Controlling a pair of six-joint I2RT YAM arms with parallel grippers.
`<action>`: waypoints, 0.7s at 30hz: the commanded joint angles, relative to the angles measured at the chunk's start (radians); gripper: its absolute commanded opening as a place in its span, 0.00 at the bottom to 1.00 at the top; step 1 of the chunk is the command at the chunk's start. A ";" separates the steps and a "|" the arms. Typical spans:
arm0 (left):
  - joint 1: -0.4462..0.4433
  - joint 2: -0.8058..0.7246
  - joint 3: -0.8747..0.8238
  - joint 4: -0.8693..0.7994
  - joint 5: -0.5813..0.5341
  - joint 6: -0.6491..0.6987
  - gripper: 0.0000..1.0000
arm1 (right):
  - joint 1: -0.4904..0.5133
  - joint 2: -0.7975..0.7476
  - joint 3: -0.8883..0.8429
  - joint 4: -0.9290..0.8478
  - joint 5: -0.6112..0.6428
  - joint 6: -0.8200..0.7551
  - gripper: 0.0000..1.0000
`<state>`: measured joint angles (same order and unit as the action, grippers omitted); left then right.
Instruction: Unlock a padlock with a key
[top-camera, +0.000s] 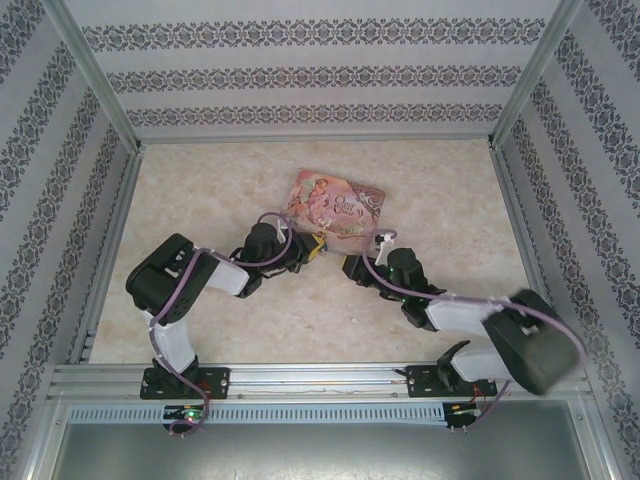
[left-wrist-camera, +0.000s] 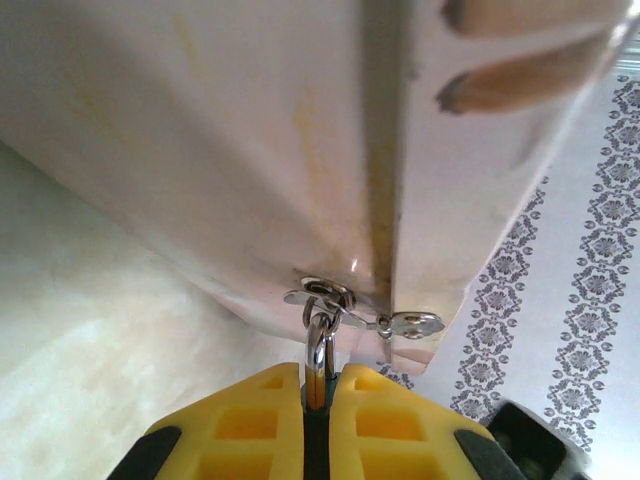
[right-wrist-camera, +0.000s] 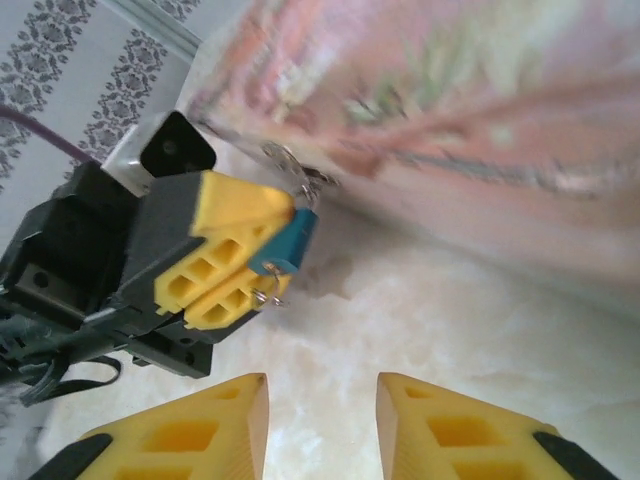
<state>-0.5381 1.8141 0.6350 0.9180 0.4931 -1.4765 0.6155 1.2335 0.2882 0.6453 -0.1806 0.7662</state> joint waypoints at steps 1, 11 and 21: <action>-0.021 -0.080 0.010 -0.097 -0.006 0.047 0.01 | 0.074 -0.202 0.044 -0.335 0.209 -0.307 0.37; -0.040 -0.222 0.021 -0.351 -0.024 0.099 0.00 | 0.178 -0.563 0.048 -0.538 0.357 -0.872 0.50; -0.056 -0.304 0.047 -0.498 -0.051 0.109 0.00 | 0.198 -0.535 0.065 -0.468 0.546 -1.334 0.99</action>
<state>-0.5770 1.5555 0.6399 0.4610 0.4557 -1.3914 0.8032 0.6903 0.3473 0.1143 0.2779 -0.3843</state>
